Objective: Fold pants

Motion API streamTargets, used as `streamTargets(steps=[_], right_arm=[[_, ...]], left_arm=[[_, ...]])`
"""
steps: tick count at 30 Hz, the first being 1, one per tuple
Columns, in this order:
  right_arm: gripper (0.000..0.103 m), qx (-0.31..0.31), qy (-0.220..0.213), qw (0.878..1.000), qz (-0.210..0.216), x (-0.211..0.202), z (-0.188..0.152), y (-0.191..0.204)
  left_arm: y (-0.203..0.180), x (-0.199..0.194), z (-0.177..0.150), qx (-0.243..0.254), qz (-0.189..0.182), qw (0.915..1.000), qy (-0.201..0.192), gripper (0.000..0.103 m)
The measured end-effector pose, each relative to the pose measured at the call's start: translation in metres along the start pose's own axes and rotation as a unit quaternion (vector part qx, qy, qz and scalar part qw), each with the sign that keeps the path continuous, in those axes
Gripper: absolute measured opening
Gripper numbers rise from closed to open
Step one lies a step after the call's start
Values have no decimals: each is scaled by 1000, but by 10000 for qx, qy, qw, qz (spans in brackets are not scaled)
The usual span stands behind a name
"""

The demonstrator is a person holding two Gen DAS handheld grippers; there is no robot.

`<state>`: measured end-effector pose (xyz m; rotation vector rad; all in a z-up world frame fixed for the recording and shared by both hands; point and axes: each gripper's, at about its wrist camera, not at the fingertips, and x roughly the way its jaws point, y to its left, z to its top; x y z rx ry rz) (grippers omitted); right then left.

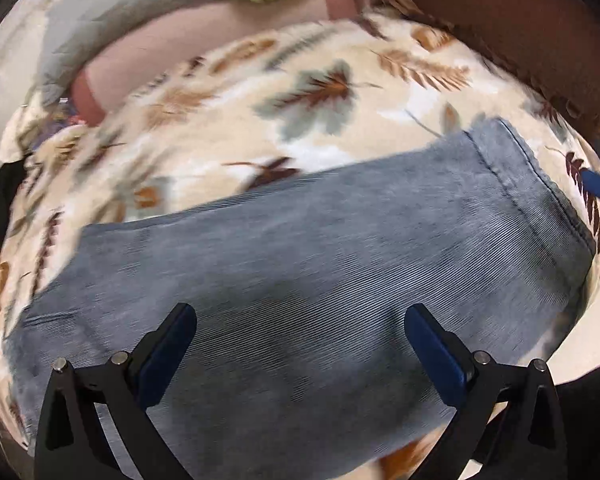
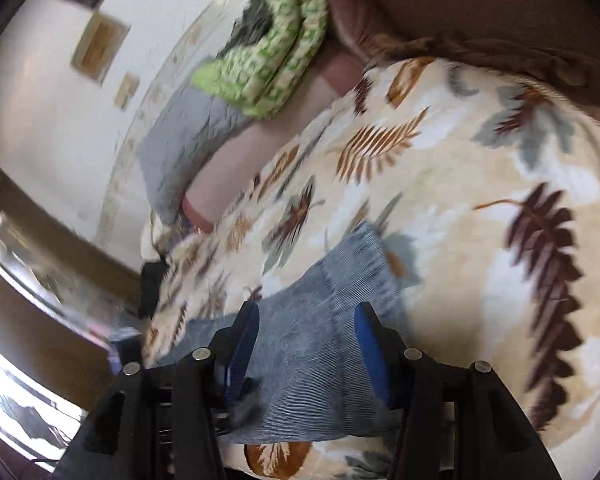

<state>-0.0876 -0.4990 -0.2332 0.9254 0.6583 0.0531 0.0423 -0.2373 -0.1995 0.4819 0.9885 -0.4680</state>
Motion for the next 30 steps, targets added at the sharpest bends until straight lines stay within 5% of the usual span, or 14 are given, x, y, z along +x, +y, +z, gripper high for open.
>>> streamTargets(steps=[5,7,11,15,17,25,30], right_arm=[[53,-649,521,9960,-321,52,-11,45],[53,-872,662,9930,-453,68,-18,57],[53,-1403,890,9824,-855,101,-36,84],[53,-1645,873,9756,-1161,120,-45,97],[53,-1620,852,9731,-1398,128,-46,97],[55,-2067,964,9552,-1886,146,-54,99],[66,-2297,1038,9501,-1839,154,-57,102]], left_arm=[[99,-19,-37,-661,826,9943,-98,103],[157,-24,-59,-1148,1436,9830,-20,103],[253,-37,-102,-2275,1970,9535,155,103],[308,-32,-135,-2918,2250,9289,370,103],[320,-24,-145,-3046,2275,9236,485,103],[330,8,-139,-2829,2266,9303,560,103],[348,25,-136,-3094,1814,9299,813,103]])
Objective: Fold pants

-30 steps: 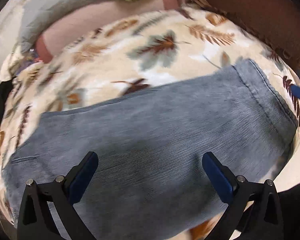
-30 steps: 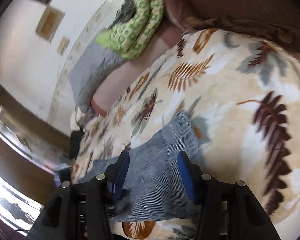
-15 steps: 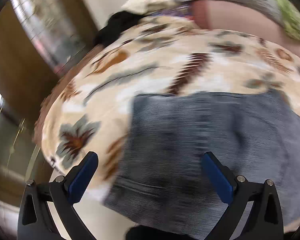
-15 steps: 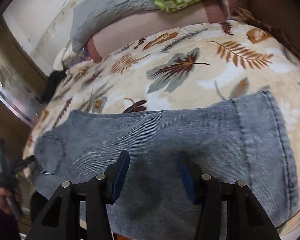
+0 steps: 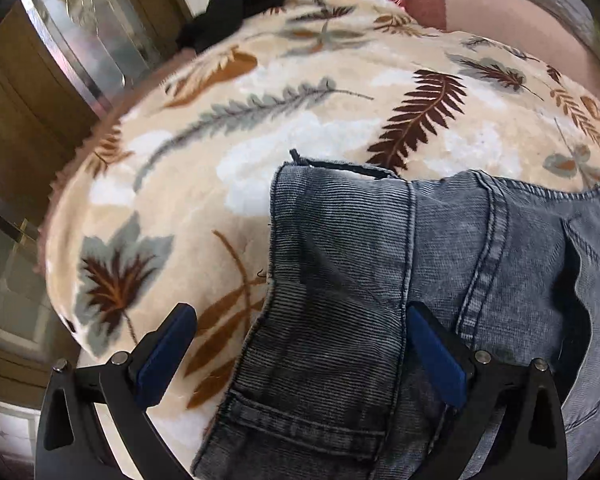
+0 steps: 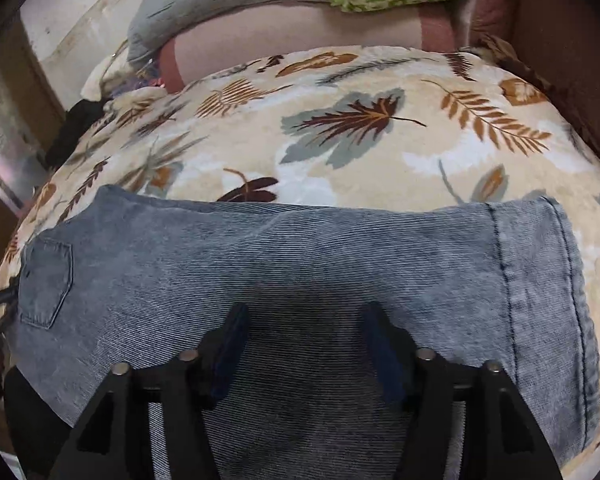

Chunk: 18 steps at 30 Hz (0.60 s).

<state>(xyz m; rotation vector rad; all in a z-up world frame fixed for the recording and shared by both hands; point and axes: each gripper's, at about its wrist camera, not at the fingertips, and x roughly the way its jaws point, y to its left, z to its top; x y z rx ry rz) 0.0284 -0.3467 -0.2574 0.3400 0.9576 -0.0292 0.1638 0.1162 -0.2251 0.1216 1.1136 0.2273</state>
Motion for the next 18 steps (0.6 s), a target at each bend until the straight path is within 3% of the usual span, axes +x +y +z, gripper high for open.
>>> streamTargets(steps=[4,8,14,18], right_arm=[[69,-14,22,10000,31,2,3,1],[69,263,-55,9992,307,-8,5,-8],[69,284,-581,9973,361,-38,-1,-20],[69,308,-591,9976,191,-45,-5,-30]], left_arm=[[-7,-1,3,295,152,9994,24,103],[-4,-12,5,132,320,9992,189,103],[-35,-80,-8,448,358,9962,-661,103],[-71,-115,-9,773,-69,9916,-1036,103]])
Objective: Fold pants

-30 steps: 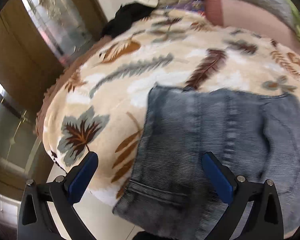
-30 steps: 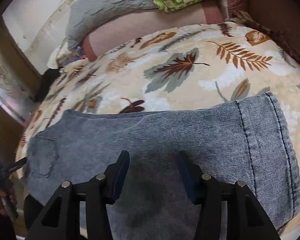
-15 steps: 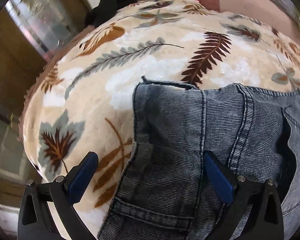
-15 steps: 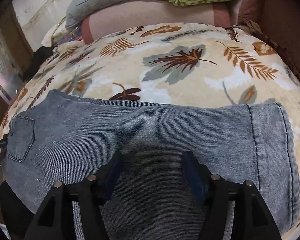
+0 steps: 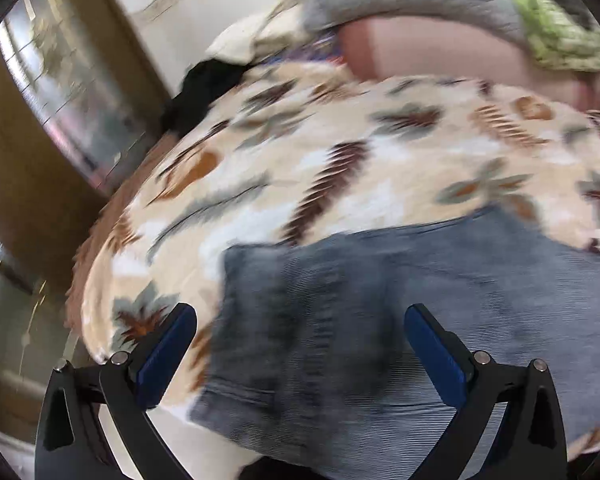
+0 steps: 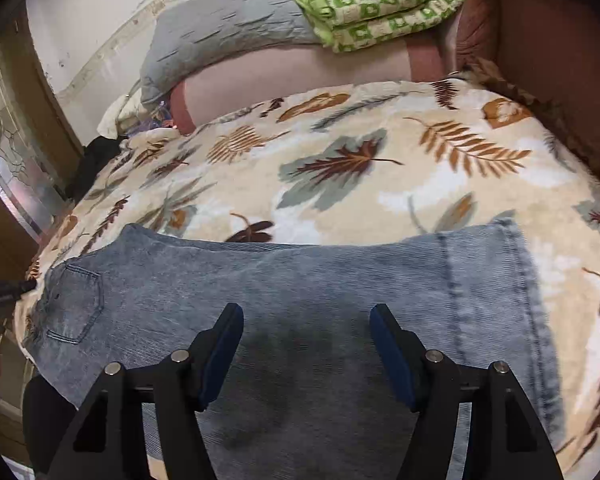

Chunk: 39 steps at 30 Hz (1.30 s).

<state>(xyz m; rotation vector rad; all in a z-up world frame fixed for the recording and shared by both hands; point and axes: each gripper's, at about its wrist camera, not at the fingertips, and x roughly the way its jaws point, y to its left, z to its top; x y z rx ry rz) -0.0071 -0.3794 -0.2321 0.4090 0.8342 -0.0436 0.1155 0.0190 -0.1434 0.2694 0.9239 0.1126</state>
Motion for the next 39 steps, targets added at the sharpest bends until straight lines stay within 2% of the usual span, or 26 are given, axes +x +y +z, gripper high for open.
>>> streamTargets(steps=[3,8,12,15,18,23,31,35,37,39], right_arm=[[69,61,117,9997,-201,0,-4,-11],[69,265,365,9981,-419,5,-7,-31],[67,167,451,9976,-498,9,-8,-30],[68,122,505,9970,-565,12,-8,-28],[68,136,547,9968,-564,15,-7,-30],[69,-47,625,9957,-681,19,-7,-24],[71,-640,655,9884,-1214,27,-15,-4],[72,-673,644,9877,-1259,27,-16,-3],[72,-744,619,9864,-1330,28,-17,-1],[72,-778,608,9858,-1356,29,-17,0]], left_arm=[[-40,-14,1,311,-385,9988,-37,103],[-107,-13,-9,801,-868,9928,210,103],[-154,-5,-22,1193,-1051,9860,499,103],[-175,5,-32,1366,-1030,9823,761,103],[-185,16,-40,1405,-1026,9804,925,103],[-174,26,-39,1050,-1402,9786,1078,103],[-174,24,-50,1040,-1458,9810,743,103],[-170,21,-53,1056,-1533,9810,555,103],[-170,22,-51,1088,-1540,9802,600,103],[-171,22,-46,1144,-1510,9784,823,103]])
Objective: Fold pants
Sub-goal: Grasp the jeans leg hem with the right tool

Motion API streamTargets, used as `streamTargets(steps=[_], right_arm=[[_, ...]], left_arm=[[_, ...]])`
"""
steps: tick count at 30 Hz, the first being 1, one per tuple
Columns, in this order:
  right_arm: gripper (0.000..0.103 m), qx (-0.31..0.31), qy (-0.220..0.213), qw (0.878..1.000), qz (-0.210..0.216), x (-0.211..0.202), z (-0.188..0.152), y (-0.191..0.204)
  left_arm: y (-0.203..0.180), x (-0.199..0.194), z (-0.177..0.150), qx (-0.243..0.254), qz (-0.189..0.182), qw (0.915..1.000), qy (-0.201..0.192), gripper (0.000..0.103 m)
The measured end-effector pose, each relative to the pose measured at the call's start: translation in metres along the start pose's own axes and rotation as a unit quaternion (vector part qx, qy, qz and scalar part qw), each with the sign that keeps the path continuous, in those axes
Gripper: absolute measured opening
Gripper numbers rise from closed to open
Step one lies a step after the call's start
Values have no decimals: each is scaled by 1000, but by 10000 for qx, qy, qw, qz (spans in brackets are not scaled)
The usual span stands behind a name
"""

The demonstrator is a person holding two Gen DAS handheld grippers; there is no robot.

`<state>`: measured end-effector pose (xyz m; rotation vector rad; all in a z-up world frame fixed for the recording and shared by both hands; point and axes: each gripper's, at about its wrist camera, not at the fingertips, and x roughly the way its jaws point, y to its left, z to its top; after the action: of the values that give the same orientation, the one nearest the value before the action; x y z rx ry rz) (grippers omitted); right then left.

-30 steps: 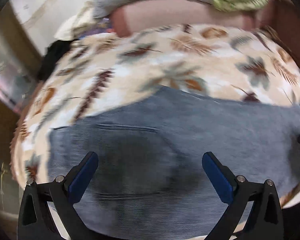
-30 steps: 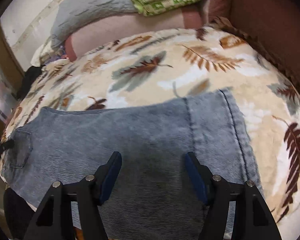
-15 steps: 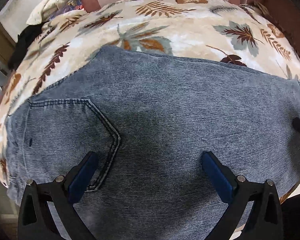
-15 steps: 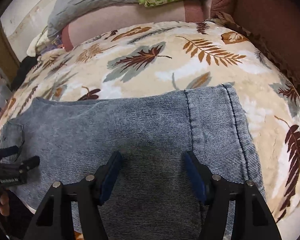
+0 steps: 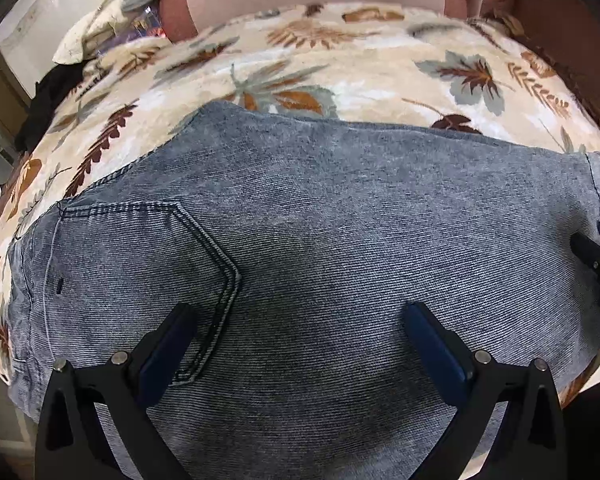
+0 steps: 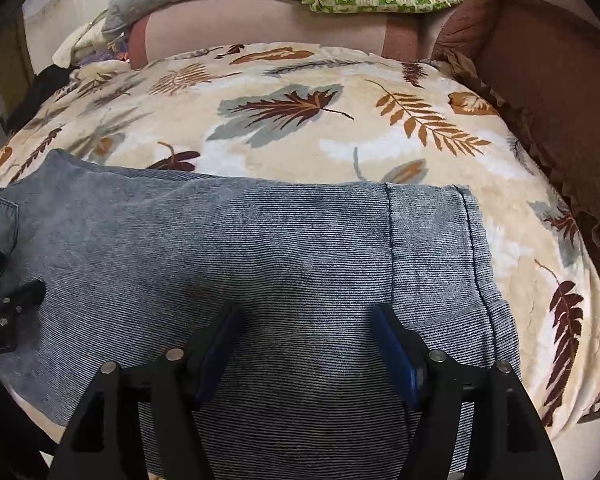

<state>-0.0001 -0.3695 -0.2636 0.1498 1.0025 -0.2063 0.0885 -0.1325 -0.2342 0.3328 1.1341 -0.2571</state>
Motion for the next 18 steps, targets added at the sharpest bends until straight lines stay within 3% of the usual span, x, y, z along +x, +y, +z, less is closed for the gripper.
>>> streamTargets(steps=[3,6,10,18], right_arm=[[72,57,11,9999,85,-2,3,-3],[72,108,-323,9993,147,-16,5,-6],[72,71,-1002,9946,267,-41,5,-8],[72,110,-308,9995,2,-11,6,-11]], left_arm=[[-2,-7,12,37,155,9996,228,103],[-9,-31,14,134,248,9994,-217,103],[-26,-54,11,255,16,9984,-502,103],[-55,-44,6,616,-108,9971,-425,103]])
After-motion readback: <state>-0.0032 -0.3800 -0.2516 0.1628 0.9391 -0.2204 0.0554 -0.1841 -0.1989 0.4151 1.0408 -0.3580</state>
